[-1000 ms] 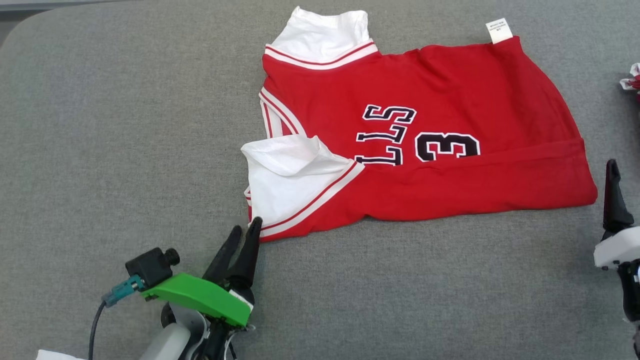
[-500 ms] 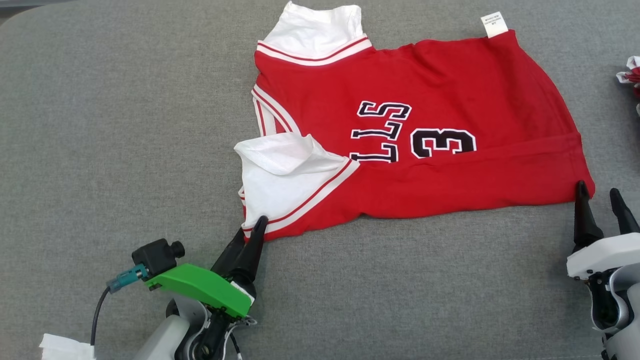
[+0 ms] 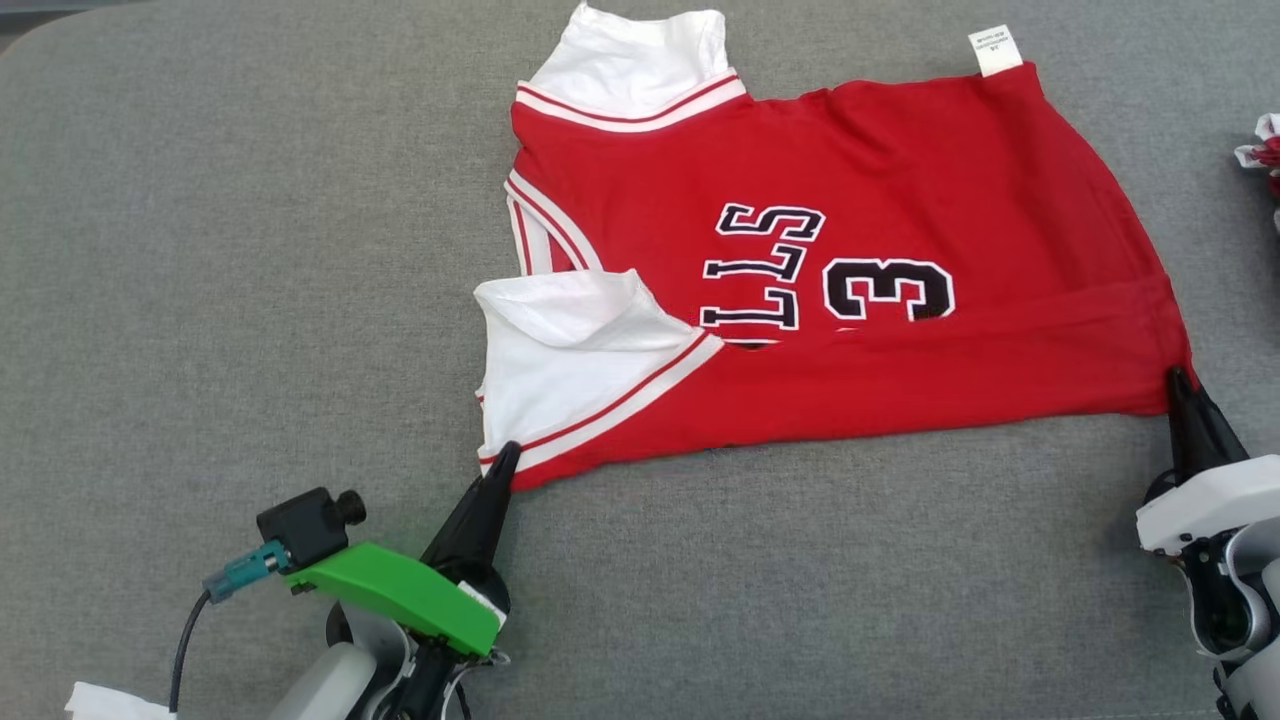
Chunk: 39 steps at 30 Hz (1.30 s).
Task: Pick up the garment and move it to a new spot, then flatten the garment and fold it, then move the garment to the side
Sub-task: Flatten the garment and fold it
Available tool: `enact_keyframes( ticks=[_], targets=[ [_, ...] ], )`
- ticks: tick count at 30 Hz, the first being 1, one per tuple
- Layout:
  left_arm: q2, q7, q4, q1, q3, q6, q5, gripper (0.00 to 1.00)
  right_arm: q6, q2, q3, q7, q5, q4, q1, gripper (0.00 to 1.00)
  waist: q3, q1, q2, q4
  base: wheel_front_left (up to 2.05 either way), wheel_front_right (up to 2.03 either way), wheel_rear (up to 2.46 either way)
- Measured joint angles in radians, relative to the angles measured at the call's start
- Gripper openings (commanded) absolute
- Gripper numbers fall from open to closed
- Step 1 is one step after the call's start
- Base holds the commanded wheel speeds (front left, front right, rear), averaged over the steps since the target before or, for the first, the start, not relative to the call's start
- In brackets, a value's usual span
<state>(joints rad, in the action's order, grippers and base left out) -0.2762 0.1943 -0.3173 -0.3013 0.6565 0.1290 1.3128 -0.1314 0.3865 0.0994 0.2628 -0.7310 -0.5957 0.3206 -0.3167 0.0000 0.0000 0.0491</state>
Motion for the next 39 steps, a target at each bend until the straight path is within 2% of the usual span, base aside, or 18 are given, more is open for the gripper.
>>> enact_keyframes(
  ticks=[10, 16, 22, 23, 24, 25, 30, 34, 39],
  targets=[
    [-0.097, 0.023, 0.085, 0.141, -0.003, -0.003, 0.008, 0.00, 0.000, 0.033, 0.002, 0.000, -0.016, 0.157, -0.180, 0.00, 0.027, 0.0000, 0.0000, -0.028, 0.00, 0.00, 0.00],
    [-0.137, 0.027, 0.185, 0.251, -0.006, -0.055, 0.026, 0.00, -0.001, 0.033, -0.030, 0.000, -0.015, 0.253, -0.342, 0.00, 0.041, 0.0000, 0.0000, -0.033, 0.00, 0.00, 0.00],
    [-0.160, 0.021, 0.230, 0.297, -0.017, -0.088, 0.056, 0.00, -0.001, 0.020, -0.057, 0.000, -0.008, 0.294, -0.402, 0.00, 0.044, 0.0000, 0.0000, -0.037, 0.00, 0.00, 0.00],
    [-0.160, 0.018, 0.233, 0.297, -0.017, -0.095, 0.057, 0.18, -0.001, 0.018, -0.067, 0.000, 0.001, 0.299, -0.402, 0.32, 0.046, 0.0000, 0.0000, -0.037, 0.00, 0.00, 0.00],
    [-0.161, 0.012, 0.238, 0.297, -0.015, -0.101, 0.057, 0.50, -0.001, 0.015, -0.083, 0.000, 0.012, 0.305, -0.401, 0.82, 0.050, 0.0000, 0.0000, -0.037, 0.00, 0.00, 0.00],
    [-0.162, 0.011, 0.244, 0.296, -0.017, -0.110, 0.056, 1.00, -0.001, 0.014, -0.100, 0.000, 0.017, 0.310, -0.401, 1.00, 0.054, 0.0000, 0.0000, -0.037, 0.00, 0.00, 0.00],
    [-0.183, 0.013, 0.294, 0.290, -0.032, -0.149, 0.043, 1.00, 0.000, 0.009, -0.181, 0.000, 0.048, 0.376, -0.410, 1.00, 0.080, 0.0000, 0.0000, -0.036, 0.00, 0.00, 0.00],
    [-0.221, 0.005, 0.353, 0.255, -0.054, -0.177, 0.024, 1.00, 0.000, 0.007, -0.216, 0.000, 0.097, 0.435, -0.404, 1.00, 0.095, 0.0000, 0.0000, -0.043, 0.00, 0.00, 0.00],
    [-0.280, -0.052, 0.379, 0.110, -0.092, -0.221, -0.017, 1.00, 0.000, -0.001, -0.147, 0.000, 0.152, 0.443, -0.350, 1.00, 0.095, 0.0000, 0.0000, -0.062, 0.00, 0.00, 0.00]
  ],
)
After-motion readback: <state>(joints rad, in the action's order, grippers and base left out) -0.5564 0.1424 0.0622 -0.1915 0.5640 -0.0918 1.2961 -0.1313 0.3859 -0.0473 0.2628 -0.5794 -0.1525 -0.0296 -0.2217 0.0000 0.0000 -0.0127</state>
